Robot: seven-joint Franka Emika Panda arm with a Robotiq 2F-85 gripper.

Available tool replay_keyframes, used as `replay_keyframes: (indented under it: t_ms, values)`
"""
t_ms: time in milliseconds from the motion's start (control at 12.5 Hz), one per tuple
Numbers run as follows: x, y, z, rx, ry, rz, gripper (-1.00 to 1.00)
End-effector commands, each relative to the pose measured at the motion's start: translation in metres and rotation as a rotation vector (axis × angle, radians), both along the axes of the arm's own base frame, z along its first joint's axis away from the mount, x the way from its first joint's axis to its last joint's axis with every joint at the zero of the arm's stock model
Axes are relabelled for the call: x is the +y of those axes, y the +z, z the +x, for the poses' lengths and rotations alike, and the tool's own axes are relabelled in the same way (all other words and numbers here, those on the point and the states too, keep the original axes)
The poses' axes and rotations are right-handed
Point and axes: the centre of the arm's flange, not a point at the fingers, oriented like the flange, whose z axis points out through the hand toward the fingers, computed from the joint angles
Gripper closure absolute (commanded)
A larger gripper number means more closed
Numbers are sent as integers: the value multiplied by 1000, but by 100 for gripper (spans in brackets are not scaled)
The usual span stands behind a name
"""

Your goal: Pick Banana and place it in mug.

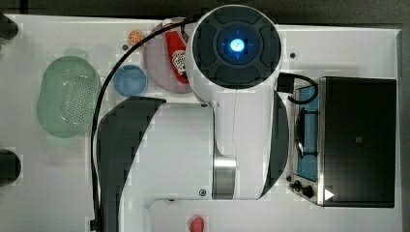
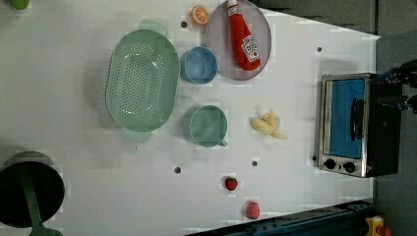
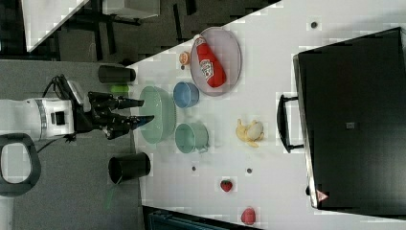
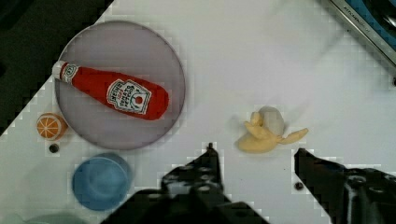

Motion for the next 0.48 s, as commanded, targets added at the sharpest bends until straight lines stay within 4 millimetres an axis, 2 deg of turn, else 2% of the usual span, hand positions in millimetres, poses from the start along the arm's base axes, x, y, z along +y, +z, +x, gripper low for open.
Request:
replay_keyframes:
  t_ms: [80, 240, 480]
  values:
    - [-18, 49, -93, 24, -7, 11, -48]
    - [-18, 43, -93, 33, -7, 12, -95]
    - [-19, 12, -92, 80, -8, 15, -100]
